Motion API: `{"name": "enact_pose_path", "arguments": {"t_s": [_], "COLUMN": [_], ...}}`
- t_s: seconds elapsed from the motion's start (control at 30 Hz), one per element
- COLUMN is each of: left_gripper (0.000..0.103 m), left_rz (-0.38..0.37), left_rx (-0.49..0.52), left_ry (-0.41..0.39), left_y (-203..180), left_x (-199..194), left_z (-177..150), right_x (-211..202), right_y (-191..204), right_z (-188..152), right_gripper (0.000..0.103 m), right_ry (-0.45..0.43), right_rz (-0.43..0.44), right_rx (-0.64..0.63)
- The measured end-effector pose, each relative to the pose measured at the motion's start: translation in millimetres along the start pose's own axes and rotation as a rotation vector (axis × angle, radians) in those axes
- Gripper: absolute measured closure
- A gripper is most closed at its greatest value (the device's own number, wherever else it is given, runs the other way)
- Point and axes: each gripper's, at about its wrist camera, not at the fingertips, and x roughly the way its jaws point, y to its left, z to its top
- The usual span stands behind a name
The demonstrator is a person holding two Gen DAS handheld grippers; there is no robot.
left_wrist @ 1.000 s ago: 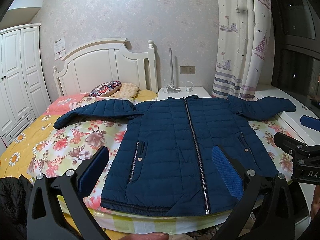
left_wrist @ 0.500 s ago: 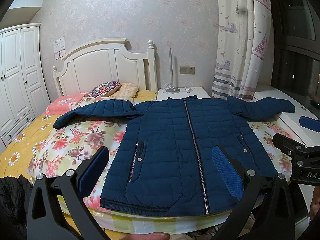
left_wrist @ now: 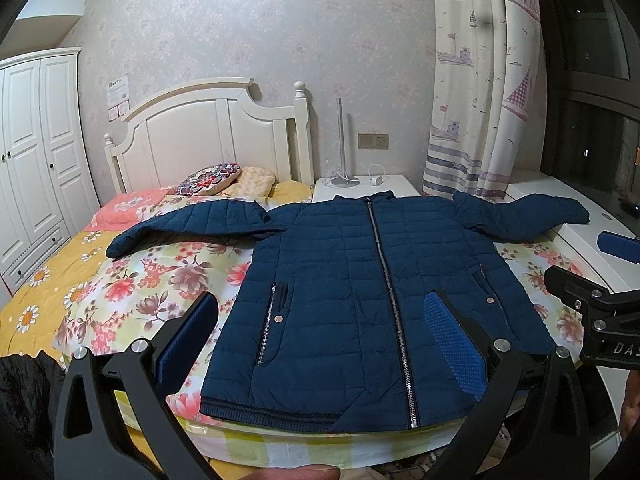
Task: Fold large clothes
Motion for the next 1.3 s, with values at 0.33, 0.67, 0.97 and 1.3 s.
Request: {"name": "enact_pose_path", "arguments": {"t_s": [0.33, 0.67, 0.97, 1.3], "left_gripper": [0.004, 0.004, 0.004, 0.004], "left_rz": [-0.013, -0.025, -0.047, -0.061], "left_rx": [0.001, 0.040, 0.145, -0.004], "left_ry": [0.034, 0.138, 0.357, 0.462], "left_y": [-2.2, -12.0, -22.6, 24.6], "left_x": [11.6, 86.3, 275.5, 390.8], "left_z": [-2.5, -5.7, 15.2, 2.9], "right_x": [16.2, 79.5, 194.2, 315.0], "right_y": [8.3, -22.2, -159.8, -332.9], "right_z": [-3.9, -23.7, -29.4, -6.2], "right_gripper": [0.002, 0.002, 0.002, 0.002], "right_ry": [0.029, 0.127, 0.241, 0.187], "right_rz": [0.002, 0.010, -0.139, -0.298], "right_rx": [-0.002, 0.059, 0.352, 0.658]}}
